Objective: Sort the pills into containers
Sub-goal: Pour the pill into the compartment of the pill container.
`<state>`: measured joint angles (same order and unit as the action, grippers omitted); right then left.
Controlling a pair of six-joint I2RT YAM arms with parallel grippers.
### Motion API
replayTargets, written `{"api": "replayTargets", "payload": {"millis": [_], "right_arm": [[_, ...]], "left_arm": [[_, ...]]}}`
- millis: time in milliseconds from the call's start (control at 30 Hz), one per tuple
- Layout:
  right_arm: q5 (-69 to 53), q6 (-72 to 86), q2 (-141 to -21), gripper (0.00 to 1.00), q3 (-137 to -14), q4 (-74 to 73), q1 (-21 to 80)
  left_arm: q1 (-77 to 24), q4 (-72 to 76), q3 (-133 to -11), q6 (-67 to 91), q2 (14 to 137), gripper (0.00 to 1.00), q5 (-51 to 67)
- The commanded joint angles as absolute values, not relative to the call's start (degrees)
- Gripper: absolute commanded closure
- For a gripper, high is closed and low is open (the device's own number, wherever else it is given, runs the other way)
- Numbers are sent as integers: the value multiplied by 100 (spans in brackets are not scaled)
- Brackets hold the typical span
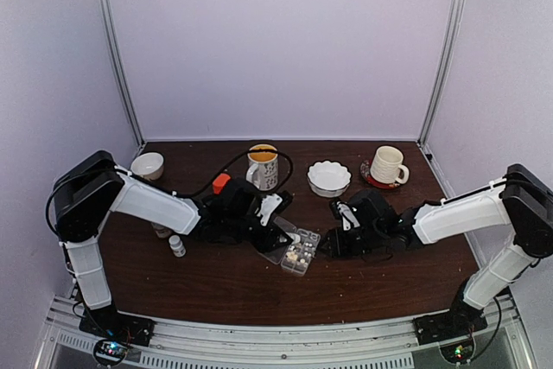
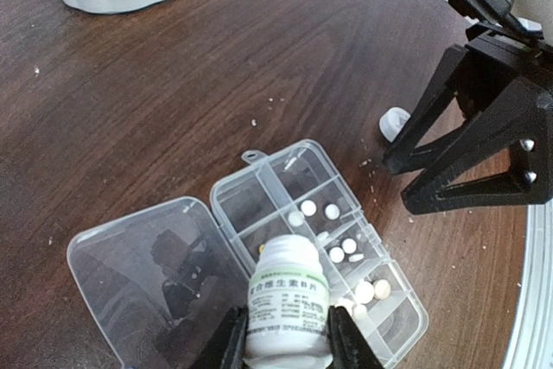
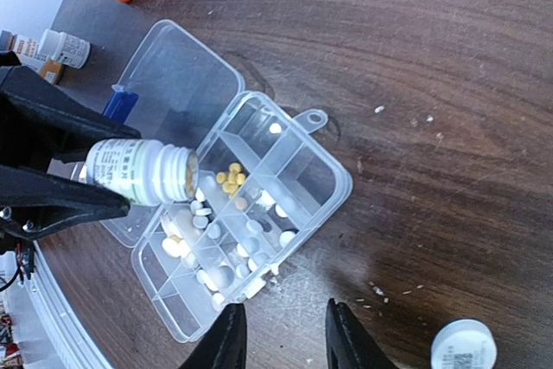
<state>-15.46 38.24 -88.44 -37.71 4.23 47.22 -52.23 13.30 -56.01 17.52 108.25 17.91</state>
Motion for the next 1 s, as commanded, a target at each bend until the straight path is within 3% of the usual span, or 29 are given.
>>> {"api": "replayTargets", "payload": {"millis": [0, 333, 967], "right_arm": [[-930, 3436, -8563, 66, -4105, -395, 4698], [-27, 2794, -8571, 55, -4759, -1944, 4711], [113, 2341, -9421, 55, -5630, -3293, 4676]], "left_arm": [[-5228, 1819, -5622, 1805, 10643, 100, 2107], [-5206, 2734, -5341, 2126, 10414, 100, 2481], [-4966, 5602, -4019, 3202, 9299, 100, 3270]]}}
